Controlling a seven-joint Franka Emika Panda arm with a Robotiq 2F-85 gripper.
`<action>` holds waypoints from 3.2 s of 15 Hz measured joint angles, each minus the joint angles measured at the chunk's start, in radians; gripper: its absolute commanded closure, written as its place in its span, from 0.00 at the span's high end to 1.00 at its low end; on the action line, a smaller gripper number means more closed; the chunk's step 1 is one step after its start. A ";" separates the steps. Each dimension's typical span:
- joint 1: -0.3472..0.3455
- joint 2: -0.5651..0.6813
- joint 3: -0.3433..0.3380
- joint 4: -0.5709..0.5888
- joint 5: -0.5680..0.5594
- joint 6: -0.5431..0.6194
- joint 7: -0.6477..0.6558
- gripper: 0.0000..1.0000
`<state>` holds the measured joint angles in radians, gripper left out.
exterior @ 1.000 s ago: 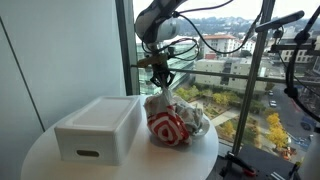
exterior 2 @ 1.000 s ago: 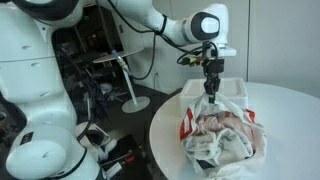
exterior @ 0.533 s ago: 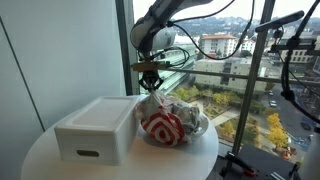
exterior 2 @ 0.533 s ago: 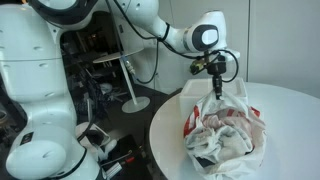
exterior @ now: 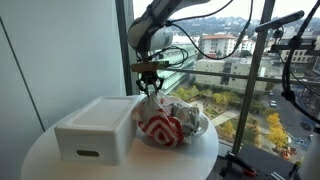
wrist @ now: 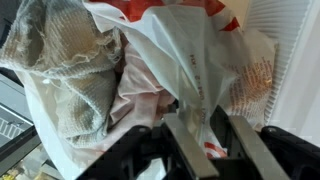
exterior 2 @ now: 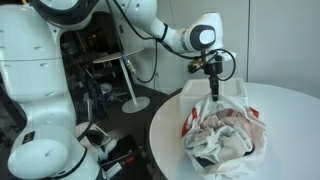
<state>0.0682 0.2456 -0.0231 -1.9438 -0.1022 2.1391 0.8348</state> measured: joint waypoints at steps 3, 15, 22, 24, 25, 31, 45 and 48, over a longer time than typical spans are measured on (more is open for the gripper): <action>0.023 -0.062 0.000 -0.013 -0.015 -0.056 0.134 0.94; -0.015 -0.304 0.009 -0.269 0.081 -0.221 0.494 1.00; -0.036 -0.306 0.015 -0.313 0.094 -0.186 0.492 1.00; -0.040 -0.303 0.014 -0.315 0.067 -0.186 0.494 1.00; -0.048 -0.299 0.012 -0.317 0.055 -0.187 0.494 1.00; -0.136 -0.295 -0.051 -0.373 0.034 -0.188 0.491 1.00; -0.250 -0.146 -0.163 -0.436 0.042 -0.188 0.479 1.00; -0.250 -0.084 -0.165 -0.417 0.053 -0.127 0.457 1.00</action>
<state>-0.1819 0.1613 -0.1880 -2.3611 -0.0489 2.0120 1.2919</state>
